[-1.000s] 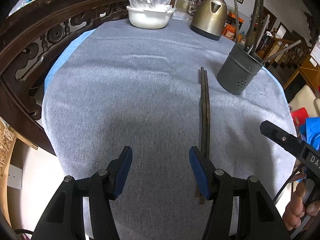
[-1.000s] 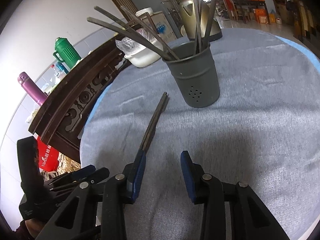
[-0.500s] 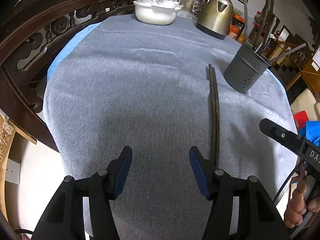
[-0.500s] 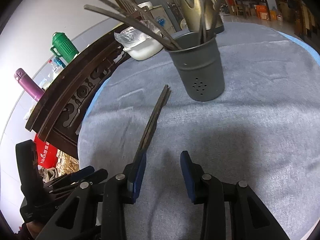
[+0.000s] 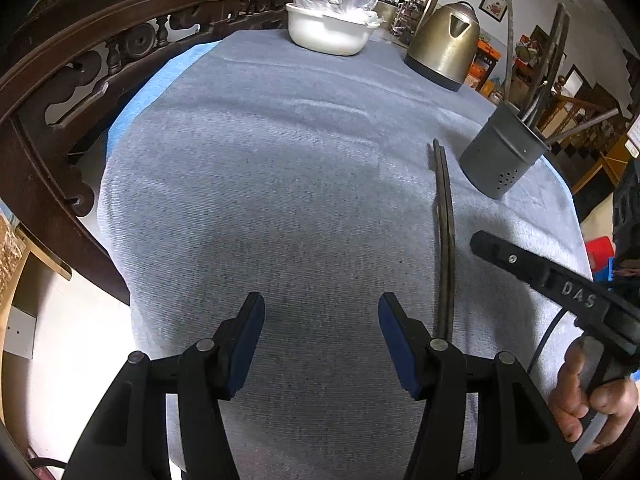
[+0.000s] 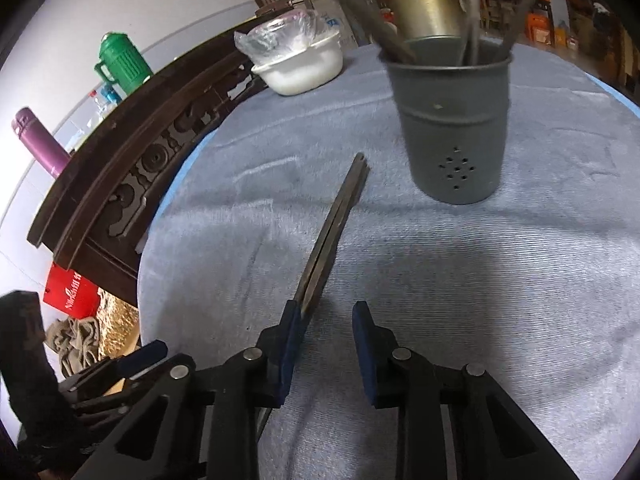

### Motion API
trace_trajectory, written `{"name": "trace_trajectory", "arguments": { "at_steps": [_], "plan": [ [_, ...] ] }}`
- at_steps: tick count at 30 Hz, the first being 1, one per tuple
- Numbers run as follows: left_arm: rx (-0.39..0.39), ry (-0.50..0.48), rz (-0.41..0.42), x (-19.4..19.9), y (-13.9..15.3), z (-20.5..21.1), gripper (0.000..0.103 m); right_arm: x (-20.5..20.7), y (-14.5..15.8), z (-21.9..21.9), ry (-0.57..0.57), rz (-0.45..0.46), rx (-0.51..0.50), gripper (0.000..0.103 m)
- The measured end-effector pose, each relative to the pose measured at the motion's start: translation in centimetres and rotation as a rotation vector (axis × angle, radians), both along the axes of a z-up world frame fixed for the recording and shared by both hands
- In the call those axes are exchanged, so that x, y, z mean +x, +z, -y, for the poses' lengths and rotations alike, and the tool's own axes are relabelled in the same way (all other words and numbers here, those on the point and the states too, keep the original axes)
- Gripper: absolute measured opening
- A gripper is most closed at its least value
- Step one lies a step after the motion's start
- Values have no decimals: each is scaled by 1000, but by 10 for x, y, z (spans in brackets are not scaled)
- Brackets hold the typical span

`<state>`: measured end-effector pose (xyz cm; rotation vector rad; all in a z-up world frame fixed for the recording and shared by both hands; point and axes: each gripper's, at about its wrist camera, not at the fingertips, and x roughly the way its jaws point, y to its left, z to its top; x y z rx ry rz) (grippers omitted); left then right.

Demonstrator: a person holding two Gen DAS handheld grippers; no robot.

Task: Organize utensils
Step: 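Close the right gripper on one dark chopstick lying on the cloth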

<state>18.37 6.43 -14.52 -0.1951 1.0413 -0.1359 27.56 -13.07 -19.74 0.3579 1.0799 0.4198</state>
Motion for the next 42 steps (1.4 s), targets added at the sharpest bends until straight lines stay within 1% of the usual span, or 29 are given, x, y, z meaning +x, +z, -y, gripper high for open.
{"name": "trace_trajectory", "arguments": {
  "at_steps": [7,15,17,19,21,22,24,27,29,33,36,38,40,42],
  "plan": [
    [-10,6,0,-1,0,-2,60,2,-8,-11,13,-12,-47,30],
    [-11,11,-7,0,-2,-3,60,-3,-5,-19,25,44,-142,30],
    [-10,11,-6,-1,-1,-4,60,-3,-8,-16,16,42,-171,30],
    [-9,14,-8,0,-2,-4,60,-3,-6,-12,6,36,-158,28],
    [-9,13,-12,0,-2,-3,60,-3,-3,-7,-5,27,-97,28],
    [-8,12,-13,0,-3,-2,60,-3,-2,-6,-6,34,-83,28],
    [-7,8,-12,1,-2,-1,60,-2,1,-10,10,46,-102,28],
    [-6,3,-12,0,-2,1,60,-2,-1,-15,30,36,-104,28],
    [-5,3,-14,1,-2,1,60,-2,-4,-20,41,34,-130,28],
    [-6,8,-15,0,-3,0,60,-4,-1,-33,65,68,-194,28],
    [-10,10,-19,1,-3,0,60,-3,0,-39,79,74,-211,28],
    [-8,9,-15,0,-2,0,60,-3,-1,-38,78,74,-211,28],
    [-5,11,-13,1,-1,-1,60,-2,-3,-34,66,53,-214,28],
    [-8,17,-14,1,-1,-4,60,0,-5,-28,55,37,-191,28]
  ]
}}
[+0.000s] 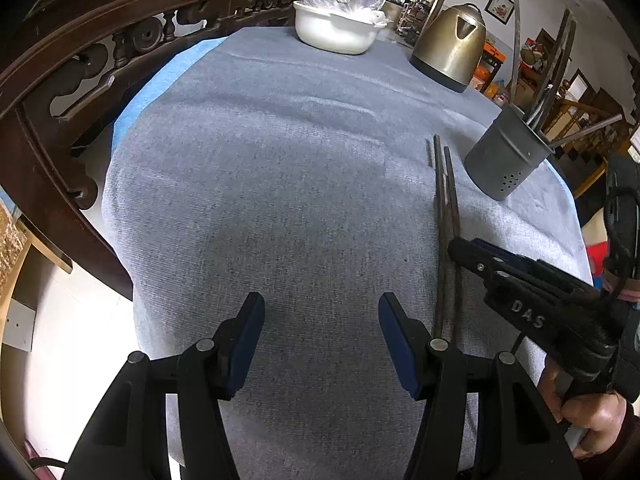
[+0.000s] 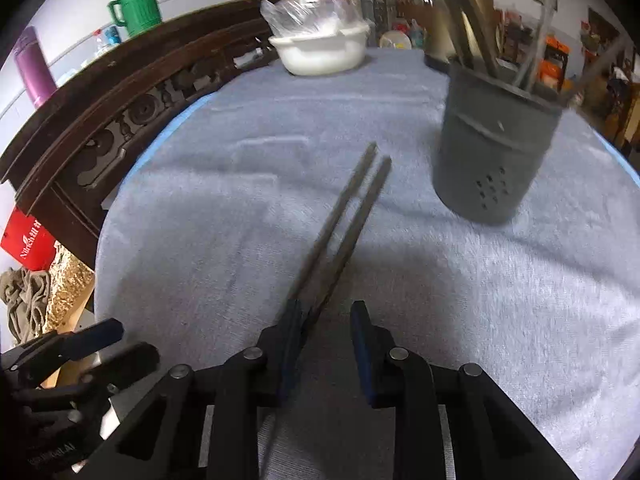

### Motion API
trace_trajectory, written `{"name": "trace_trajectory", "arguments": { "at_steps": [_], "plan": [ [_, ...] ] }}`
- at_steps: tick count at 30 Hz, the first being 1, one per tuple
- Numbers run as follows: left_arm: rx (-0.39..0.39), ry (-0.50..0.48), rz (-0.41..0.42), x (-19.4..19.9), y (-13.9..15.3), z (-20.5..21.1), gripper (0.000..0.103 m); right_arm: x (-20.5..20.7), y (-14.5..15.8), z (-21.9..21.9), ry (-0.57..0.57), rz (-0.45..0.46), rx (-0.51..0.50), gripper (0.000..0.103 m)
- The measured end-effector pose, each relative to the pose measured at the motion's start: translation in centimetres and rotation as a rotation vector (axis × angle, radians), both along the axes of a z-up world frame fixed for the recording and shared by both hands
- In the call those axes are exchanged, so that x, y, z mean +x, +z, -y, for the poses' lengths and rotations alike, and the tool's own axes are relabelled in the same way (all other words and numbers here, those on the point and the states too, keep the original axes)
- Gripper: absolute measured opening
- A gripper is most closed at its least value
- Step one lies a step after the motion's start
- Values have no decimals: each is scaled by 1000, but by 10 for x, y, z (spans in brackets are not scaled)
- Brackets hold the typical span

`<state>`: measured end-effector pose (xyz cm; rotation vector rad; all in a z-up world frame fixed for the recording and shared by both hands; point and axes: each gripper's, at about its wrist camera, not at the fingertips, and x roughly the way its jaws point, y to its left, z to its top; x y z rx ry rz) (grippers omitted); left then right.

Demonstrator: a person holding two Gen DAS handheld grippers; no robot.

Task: Organize utensils
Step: 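Close the right gripper on one dark chopstick lying on the cloth, then close the left gripper on the other dark chopstick while the right gripper holds its own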

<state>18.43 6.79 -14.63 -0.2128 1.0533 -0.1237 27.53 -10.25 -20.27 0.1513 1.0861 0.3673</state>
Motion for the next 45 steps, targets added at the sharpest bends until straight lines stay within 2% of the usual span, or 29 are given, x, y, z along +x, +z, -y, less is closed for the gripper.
{"name": "trace_trajectory", "arguments": {
  "at_steps": [2,3,4,6,10,16,24,31,34,37,38,40,41,43,45],
  "plan": [
    [-2,3,-3,0,-1,-1,60,-1,-1,3,-2,-4,-19,25],
    [-1,2,-4,0,-1,-1,60,-2,-1,5,-2,1,-37,19],
    [0,1,-4,-1,-1,0,60,-2,-2,6,-1,3,-41,18],
    [2,-2,-1,-1,0,1,60,-3,-2,13,-11,-6,-29,18],
    [2,-10,-1,-1,1,3,60,-2,-4,23,-22,-27,-6,8],
    [-12,-48,13,0,9,12,60,-4,-7,47,-80,-62,48,7],
    [-67,-157,-12,18,18,39,60,-11,-8,67,-118,-108,67,7],
    [-50,-239,-76,33,5,65,60,-15,-8,77,-121,-164,103,8],
    [-49,-251,-99,40,-3,71,60,-13,-11,84,-124,-199,157,9],
    [-47,-263,-85,44,-6,75,60,-11,-13,93,-143,-220,206,10],
    [-41,-267,-78,45,-6,76,59,-10,-13,96,-151,-222,221,10],
    [-40,-277,-75,49,-7,78,44,-10,-12,101,-167,-218,248,10],
    [-35,-283,-69,50,-8,79,40,-10,-11,102,-171,-214,256,10],
    [-30,-294,-64,53,-9,80,18,-10,-8,104,-174,-204,262,10],
    [-39,-300,-64,56,-11,80,10,-10,-7,105,-177,-202,256,10]
  ]
}}
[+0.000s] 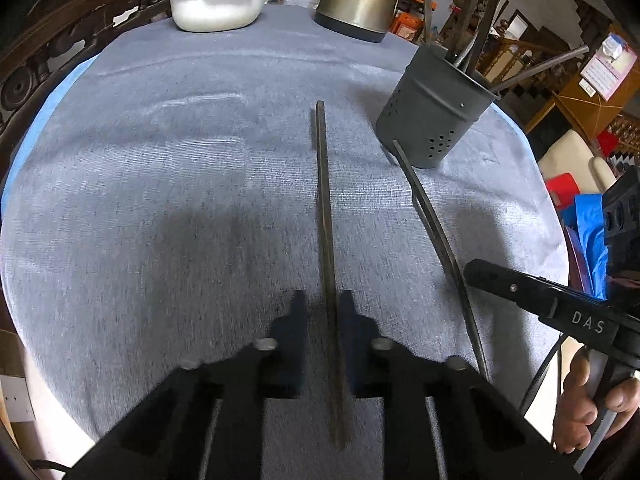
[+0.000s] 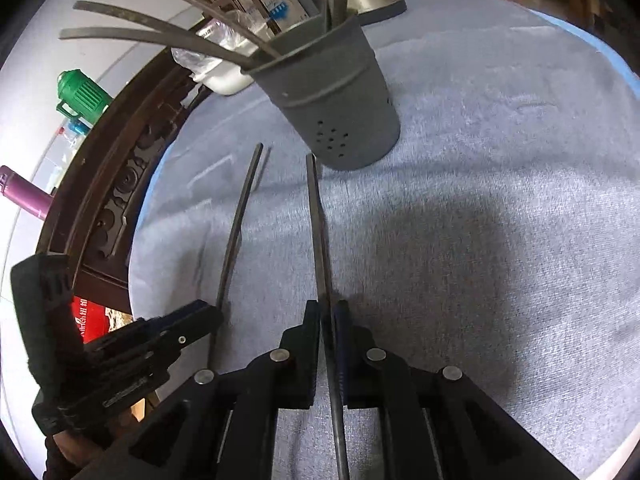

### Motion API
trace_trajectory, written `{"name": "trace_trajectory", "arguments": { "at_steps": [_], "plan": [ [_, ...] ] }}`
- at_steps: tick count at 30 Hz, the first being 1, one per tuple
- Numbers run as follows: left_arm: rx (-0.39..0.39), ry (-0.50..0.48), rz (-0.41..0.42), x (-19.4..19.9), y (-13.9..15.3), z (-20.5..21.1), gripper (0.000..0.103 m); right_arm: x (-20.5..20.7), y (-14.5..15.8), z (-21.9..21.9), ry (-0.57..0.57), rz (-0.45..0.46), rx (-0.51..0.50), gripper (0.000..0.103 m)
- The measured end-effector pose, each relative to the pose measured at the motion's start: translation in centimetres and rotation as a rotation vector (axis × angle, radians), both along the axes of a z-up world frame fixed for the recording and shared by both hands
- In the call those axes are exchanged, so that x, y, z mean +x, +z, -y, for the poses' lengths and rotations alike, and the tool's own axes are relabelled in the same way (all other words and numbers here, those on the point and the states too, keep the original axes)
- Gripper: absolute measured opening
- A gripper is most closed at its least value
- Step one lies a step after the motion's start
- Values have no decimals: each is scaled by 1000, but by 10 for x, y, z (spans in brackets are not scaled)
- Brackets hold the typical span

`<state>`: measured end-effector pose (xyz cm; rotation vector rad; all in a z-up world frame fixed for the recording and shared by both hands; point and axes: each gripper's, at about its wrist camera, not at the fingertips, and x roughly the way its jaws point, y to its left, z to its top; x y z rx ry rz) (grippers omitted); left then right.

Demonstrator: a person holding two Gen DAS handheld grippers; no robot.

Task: Organize utensils
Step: 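Close the left gripper on the other dark chopstick while the right gripper holds its own, then lift both held chopsticks off the cloth toward the grey cup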

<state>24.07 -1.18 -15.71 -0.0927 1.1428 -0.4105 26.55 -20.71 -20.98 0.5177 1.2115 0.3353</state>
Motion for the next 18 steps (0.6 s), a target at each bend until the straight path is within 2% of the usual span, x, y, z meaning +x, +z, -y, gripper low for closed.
{"name": "trace_trajectory", "arguments": {
  "at_steps": [4,14,18],
  "plan": [
    [-34,13,-16,1,-3,-4,5,4,2,-1,0,2,-11,10],
    [-91,21,-77,-20,-3,-14,5,25,0,-15,14,4,-57,11],
    [-69,20,-78,-25,0,-14,7,27,-4,-23,19,28,-89,12]
  ]
}}
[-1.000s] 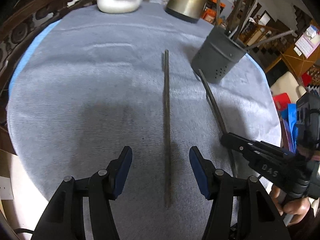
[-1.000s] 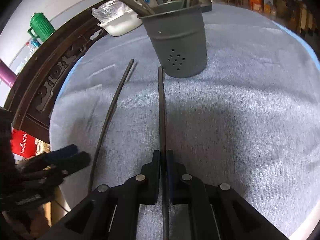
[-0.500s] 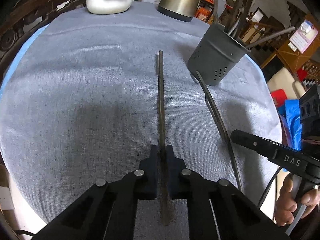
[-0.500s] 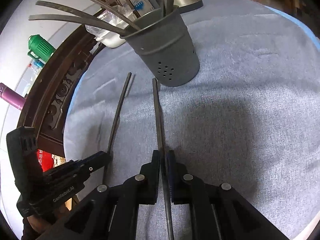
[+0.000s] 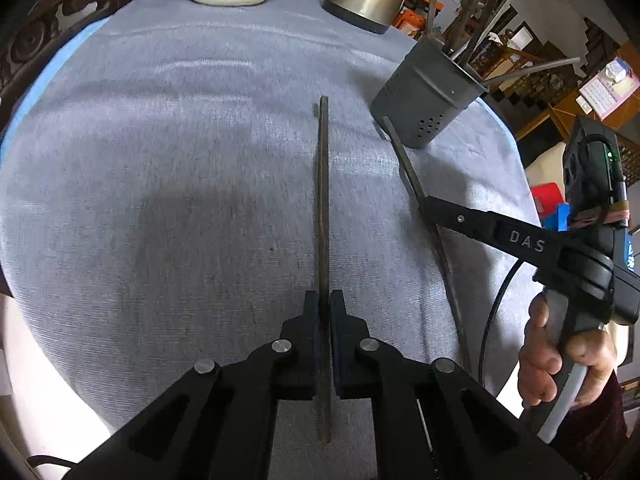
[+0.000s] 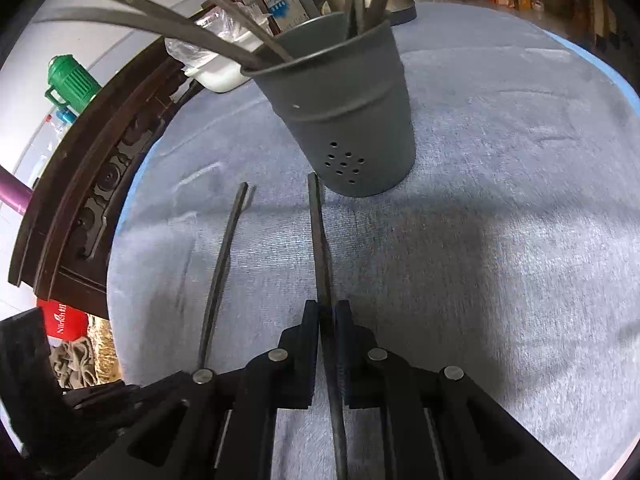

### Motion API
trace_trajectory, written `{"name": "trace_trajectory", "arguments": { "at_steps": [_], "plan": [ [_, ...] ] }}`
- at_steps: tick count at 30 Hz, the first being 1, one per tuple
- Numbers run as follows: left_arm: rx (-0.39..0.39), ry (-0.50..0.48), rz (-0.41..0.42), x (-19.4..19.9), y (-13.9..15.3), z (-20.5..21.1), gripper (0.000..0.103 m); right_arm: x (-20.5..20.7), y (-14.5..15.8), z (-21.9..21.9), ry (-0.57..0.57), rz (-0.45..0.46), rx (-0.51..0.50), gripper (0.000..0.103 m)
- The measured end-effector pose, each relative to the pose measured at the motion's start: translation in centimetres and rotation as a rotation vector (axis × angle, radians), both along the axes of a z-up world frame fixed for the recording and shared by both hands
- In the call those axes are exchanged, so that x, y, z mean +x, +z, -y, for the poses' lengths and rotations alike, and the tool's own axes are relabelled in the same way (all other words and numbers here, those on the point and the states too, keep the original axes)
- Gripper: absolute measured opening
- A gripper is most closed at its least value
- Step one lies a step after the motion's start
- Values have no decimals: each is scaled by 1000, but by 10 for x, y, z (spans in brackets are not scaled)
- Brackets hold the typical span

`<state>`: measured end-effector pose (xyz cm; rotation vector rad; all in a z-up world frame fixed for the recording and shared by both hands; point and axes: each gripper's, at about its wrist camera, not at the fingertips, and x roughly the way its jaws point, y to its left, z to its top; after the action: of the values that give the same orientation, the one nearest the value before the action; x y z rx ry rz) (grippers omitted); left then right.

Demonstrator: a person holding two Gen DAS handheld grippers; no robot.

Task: Organize utensils
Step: 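Lift both held chopsticks off the cloth toward the grey cup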

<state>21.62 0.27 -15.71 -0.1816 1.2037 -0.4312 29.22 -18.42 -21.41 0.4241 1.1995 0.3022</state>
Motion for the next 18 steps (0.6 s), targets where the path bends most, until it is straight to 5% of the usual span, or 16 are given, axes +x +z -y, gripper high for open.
{"name": "trace_trajectory", "arguments": {
  "at_steps": [2,5,18],
  "plan": [
    [16,0,18,2,5,-1,10,-1,0,-3,8,16,-19,10],
    [13,13,51,10,15,-3,30,-5,-1,-2,17,23,-33,10],
    [63,-4,14,66,3,15,31,-1,0,14,24,-57,13,12]
  ]
}}
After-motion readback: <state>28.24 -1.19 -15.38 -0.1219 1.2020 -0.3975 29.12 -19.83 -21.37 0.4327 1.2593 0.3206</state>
